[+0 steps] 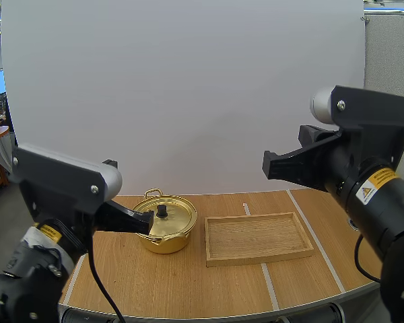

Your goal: Open the pot, put the pineapple inside, and close it

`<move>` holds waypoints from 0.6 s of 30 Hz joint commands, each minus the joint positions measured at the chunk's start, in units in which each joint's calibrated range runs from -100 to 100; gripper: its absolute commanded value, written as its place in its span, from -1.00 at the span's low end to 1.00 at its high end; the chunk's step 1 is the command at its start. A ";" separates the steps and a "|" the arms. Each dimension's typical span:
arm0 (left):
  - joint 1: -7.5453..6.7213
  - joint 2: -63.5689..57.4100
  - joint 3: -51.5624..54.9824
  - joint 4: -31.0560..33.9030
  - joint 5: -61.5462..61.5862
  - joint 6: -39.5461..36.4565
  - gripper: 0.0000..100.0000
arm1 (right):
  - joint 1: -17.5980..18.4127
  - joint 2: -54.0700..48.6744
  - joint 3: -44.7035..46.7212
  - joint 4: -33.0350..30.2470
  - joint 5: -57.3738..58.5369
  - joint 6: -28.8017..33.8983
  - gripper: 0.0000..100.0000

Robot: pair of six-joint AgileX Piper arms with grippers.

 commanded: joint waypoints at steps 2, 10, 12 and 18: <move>-0.19 -0.18 7.06 -0.05 -14.91 -0.57 -1.00 | -0.24 -0.30 10.86 0.06 -16.66 -0.39 -1.00; -0.19 -0.18 16.88 -0.47 -32.90 -0.57 -1.00 | -0.24 -0.30 26.56 0.06 -31.71 -0.39 -1.00; -0.19 -0.18 18.47 -0.47 -32.90 -0.57 -1.00 | -0.24 -0.30 27.86 0.06 -31.25 -0.39 -1.00; -0.19 -0.18 22.18 -0.47 -33.14 -0.57 -1.00 | -0.24 -0.30 30.88 0.06 -31.07 -0.39 -1.00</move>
